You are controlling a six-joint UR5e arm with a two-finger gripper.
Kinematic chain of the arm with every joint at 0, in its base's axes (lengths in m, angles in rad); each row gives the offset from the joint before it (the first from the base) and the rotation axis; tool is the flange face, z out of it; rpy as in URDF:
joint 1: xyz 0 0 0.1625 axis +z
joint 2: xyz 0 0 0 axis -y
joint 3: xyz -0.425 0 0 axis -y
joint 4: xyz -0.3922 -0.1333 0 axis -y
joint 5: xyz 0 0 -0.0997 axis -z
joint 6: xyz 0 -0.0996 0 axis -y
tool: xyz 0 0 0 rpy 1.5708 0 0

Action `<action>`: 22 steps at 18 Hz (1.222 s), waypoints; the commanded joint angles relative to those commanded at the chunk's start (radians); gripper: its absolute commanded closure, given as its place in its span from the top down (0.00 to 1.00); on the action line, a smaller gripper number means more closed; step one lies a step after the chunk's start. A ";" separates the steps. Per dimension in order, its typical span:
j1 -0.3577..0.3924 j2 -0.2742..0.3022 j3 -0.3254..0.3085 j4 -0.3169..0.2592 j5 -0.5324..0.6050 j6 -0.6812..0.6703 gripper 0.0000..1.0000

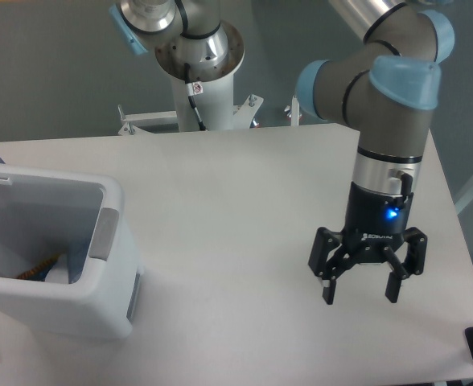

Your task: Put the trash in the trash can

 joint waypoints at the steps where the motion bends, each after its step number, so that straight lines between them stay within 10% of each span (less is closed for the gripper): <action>1: 0.012 0.000 -0.008 -0.018 0.002 0.057 1.00; 10: 0.032 0.003 -0.009 -0.215 0.230 0.466 1.00; 18: 0.028 -0.020 0.118 -0.529 0.458 0.763 1.00; 22: 0.019 -0.017 0.127 -0.554 0.503 0.826 1.00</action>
